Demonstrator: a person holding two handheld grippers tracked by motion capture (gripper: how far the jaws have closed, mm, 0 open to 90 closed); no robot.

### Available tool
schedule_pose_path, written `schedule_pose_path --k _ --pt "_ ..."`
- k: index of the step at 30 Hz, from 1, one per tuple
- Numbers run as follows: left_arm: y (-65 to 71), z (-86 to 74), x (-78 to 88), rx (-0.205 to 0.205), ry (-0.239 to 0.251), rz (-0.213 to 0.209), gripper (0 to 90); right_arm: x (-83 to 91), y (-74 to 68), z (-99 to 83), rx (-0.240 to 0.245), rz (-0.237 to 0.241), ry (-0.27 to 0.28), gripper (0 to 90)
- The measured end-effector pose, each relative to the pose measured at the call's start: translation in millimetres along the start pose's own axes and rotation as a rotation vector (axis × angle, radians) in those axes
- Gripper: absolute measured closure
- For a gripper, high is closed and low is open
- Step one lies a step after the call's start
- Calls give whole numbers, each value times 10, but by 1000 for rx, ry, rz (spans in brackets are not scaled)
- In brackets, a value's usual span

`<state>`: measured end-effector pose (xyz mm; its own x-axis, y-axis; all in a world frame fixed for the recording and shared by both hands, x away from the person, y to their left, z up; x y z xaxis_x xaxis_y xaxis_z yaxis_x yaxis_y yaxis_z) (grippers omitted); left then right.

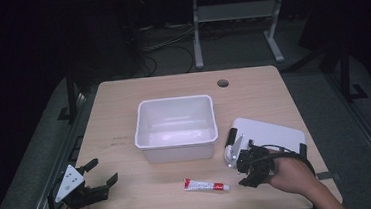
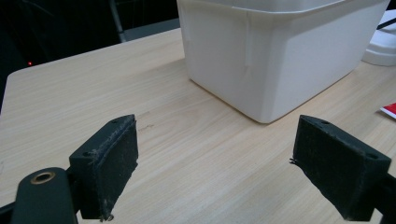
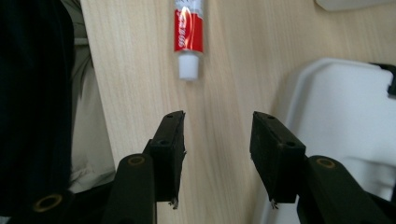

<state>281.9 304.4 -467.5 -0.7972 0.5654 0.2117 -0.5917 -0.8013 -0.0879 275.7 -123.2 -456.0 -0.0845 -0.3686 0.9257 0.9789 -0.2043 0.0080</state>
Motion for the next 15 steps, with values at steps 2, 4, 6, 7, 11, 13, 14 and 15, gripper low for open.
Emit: schedule_pose_path --k 2,4,6,7,11,13,14,15 --pt "-3 -1 0 -1 0 2 135 -31 -18 39 6 8 2 539" --pt "-5 -2 0 2 0 1 135 -64 -33 93 18 15 8 535" --pt "-5 -2 0 0 -1 2 135 -68 -37 106 20 16 7 533" --pt "-3 -2 0 1 -1 2 135 -93 -48 149 25 22 12 514" --pt "4 -2 -5 -2 -1 0 135 -138 -58 211 36 26 11 512" --pt "4 -1 -5 -1 -1 0 135 -146 -64 228 36 26 12 511" --pt "3 -1 -5 -1 -1 0 135 -159 -66 247 43 29 13 510" --pt "1 -2 -3 -1 -2 1 135 -167 -70 261 46 29 13 509"
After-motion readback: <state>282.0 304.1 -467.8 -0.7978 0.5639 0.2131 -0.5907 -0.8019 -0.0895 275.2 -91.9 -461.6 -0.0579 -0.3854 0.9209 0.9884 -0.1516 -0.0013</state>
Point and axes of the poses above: each handheld gripper's, and its own axes: x roughly backward along the jaws, z roughly out of its top, y roughly to its right, the point moved 7 cm from there along -x, roughly forward along the jaws, and after that the axes turned 8 degrees about y, right-handed, at the moved point
